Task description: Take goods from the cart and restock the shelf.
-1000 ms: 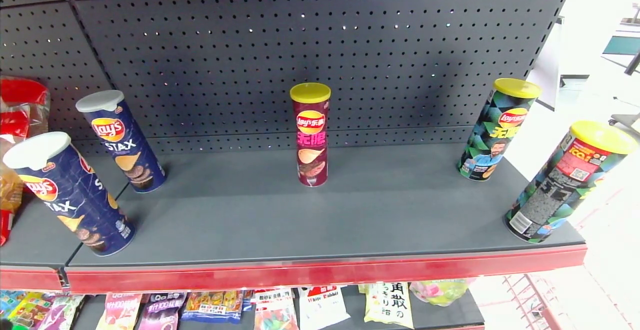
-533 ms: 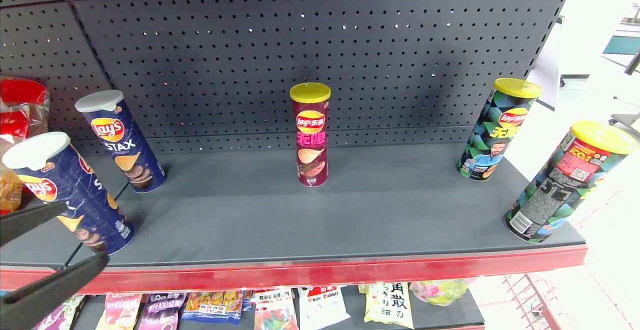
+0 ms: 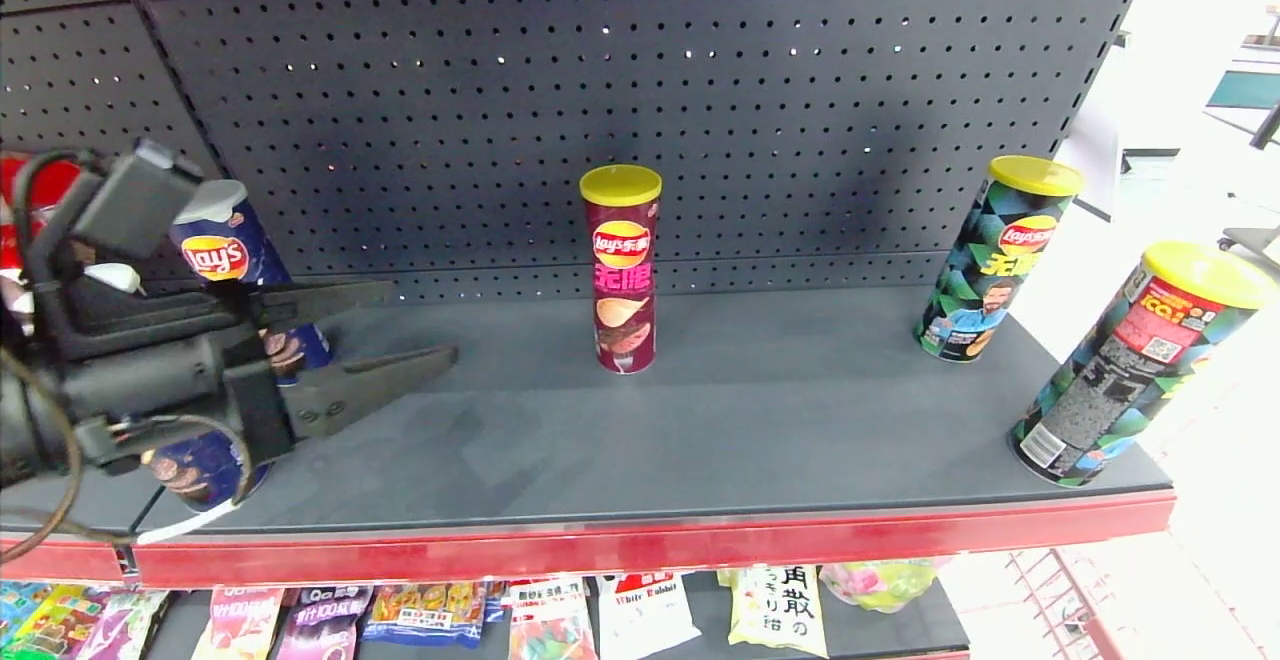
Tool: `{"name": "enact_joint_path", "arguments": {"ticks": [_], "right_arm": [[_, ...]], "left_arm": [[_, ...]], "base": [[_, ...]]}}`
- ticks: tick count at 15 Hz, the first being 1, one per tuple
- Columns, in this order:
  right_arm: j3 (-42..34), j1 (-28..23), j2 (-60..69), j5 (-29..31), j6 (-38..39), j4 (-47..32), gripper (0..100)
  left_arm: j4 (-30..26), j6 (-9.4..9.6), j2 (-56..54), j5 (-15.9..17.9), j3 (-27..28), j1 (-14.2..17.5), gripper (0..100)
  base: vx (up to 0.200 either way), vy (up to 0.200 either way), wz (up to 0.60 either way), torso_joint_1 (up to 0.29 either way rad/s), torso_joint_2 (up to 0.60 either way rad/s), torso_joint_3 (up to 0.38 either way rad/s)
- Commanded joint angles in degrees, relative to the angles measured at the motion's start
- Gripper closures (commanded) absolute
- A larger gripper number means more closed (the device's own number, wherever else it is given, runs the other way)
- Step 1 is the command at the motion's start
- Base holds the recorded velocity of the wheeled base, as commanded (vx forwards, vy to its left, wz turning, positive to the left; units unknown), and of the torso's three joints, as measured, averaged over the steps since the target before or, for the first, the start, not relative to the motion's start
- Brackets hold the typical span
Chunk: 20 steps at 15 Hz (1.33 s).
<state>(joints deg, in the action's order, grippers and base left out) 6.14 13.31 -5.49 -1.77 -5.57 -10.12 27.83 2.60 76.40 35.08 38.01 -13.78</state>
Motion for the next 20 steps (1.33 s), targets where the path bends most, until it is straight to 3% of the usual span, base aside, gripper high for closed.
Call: {"name": "enact_joint_path", "arguments": {"ticks": [1, 3, 4, 6, 7, 10, 17, 20], "right_arm": [[0.0, 0.0, -0.1, 0.1, -0.1, 0.0, 100], [0.0, 0.0, -0.1, 0.2, 0.0, 0.0, 100], [0.0, 0.0, -0.1, 0.2, 0.0, 0.0, 100], [0.0, 0.0, -0.1, 0.2, 0.0, 0.0, 100], [0.0, 0.0, -0.1, 0.3, 0.0, 0.1, 100], [0.0, -0.1, -0.1, 0.3, 0.4, 0.0, 100], [0.0, -0.6, -0.1, 0.4, 0.4, 0.1, 100], [0.0, -0.7, -0.2, 0.4, 0.5, 0.1, 100]], "left_arm": [[5.1, 0.22, 17.8, 4.3, 10.1, -3.9, 0], [5.5, 0.3, 24.6, 4.3, 18.6, -4.5, 0], [5.5, 0.48, 25.8, 4.3, 20.1, -4.5, 0], [5.3, 6.72, 31.8, 4.4, 26.1, -4.2, 0], [5.2, 7.69, 32.8, 4.4, 26.9, -4.4, 0], [5.6, 7.86, 35.2, 5.2, 28.5, -5.1, 0], [5.1, 8.39, 42.9, 5.7, 40.6, -5.4, 0], [5.0, 8.39, 43.9, 5.8, 42.0, -5.8, 0]], "base": [[0.0, 0.0, 0.0, 0.0, 0.0, 0.0], [0.0, 0.0, 0.0, 0.0, 0.0, 0.0], [0.0, 0.0, 0.0, 0.0, 0.0, 0.0], [0.0, 0.0, 0.0, 0.0, 0.0, 0.0], [0.0, 0.0, 0.0, 0.0, 0.0, 0.0], [0.0, 0.0, 0.0, 0.0, 0.0, 0.0], [0.0, 0.0, 0.0, 0.0, 0.0, 0.0], [0.0, 0.0, 0.0, 0.0, 0.0, 0.0]]}}
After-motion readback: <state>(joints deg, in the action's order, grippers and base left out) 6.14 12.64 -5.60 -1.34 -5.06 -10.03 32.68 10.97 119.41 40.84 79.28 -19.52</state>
